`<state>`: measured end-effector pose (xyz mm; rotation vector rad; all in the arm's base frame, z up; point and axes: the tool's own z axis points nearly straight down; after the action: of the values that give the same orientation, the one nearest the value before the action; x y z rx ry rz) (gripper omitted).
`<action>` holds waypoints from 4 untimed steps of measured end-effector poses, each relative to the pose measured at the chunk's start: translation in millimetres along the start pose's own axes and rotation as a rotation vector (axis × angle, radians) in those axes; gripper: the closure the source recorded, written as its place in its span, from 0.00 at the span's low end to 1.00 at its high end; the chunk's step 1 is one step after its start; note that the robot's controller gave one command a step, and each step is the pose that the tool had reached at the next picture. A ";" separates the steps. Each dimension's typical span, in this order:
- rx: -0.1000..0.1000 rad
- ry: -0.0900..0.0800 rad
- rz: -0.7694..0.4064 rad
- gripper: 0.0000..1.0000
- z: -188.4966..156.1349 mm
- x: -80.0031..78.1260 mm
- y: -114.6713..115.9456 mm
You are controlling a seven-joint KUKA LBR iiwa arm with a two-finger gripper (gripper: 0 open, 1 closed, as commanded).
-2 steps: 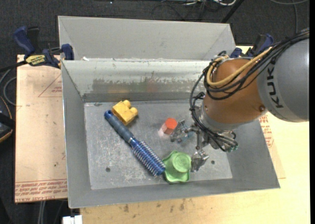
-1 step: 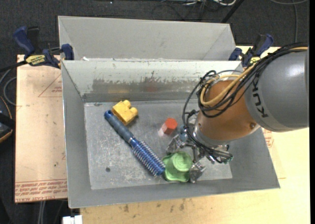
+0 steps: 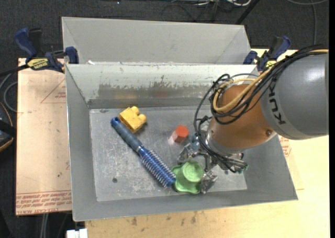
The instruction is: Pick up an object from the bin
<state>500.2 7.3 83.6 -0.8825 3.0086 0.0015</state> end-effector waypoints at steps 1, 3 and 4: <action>0.003 0.001 0.385 1.00 0.7 -11.0 26.6; -0.004 0.011 0.216 1.00 -29.6 -33.1 46.5; 0.000 0.005 0.156 1.00 5.7 -35.8 46.8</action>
Offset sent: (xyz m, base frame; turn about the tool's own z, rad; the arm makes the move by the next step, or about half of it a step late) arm -0.0079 0.0289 -0.0044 0.3834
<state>505.1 66.0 78.0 -0.6468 3.0726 -0.0003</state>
